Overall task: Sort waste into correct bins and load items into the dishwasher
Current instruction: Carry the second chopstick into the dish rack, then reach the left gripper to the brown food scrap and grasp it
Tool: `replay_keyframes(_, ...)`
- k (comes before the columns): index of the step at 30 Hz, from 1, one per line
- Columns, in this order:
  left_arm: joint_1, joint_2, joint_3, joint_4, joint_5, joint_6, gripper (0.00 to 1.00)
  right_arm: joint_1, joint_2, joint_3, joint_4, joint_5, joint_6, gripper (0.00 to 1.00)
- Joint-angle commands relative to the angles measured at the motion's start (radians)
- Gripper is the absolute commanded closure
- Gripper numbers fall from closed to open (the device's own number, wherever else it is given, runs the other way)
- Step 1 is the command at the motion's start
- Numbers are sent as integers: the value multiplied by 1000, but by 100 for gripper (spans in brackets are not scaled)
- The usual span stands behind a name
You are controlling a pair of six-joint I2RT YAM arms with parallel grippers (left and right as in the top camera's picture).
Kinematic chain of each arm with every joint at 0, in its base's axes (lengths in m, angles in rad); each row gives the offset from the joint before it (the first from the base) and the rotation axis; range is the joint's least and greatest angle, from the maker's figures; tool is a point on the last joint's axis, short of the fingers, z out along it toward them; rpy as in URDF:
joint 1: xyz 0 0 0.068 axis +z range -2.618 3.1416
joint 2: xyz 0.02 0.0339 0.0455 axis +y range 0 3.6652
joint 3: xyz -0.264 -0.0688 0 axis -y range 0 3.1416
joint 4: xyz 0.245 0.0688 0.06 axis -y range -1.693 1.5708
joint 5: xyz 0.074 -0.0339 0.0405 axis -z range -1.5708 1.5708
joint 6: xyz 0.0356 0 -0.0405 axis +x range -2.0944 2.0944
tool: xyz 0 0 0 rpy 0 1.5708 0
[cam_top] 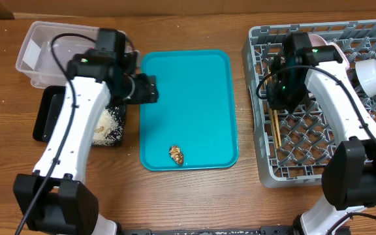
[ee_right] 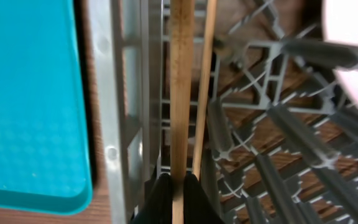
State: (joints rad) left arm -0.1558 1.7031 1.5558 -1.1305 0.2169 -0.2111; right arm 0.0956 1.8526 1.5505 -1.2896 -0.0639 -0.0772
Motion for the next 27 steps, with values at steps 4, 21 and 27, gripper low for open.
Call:
replay_keyframes(4,-110,10,-80,18,8,-14,14,7,2,-6,12,-8,-9,65)
replay_keyframes(21,-287,10,-312,82,11,76,11,5,-196,42,-14,4,73,45)
replay_keyframes(27,-327,10,-387,111,-70,-43,7,5,-203,42,-27,3,74,45)
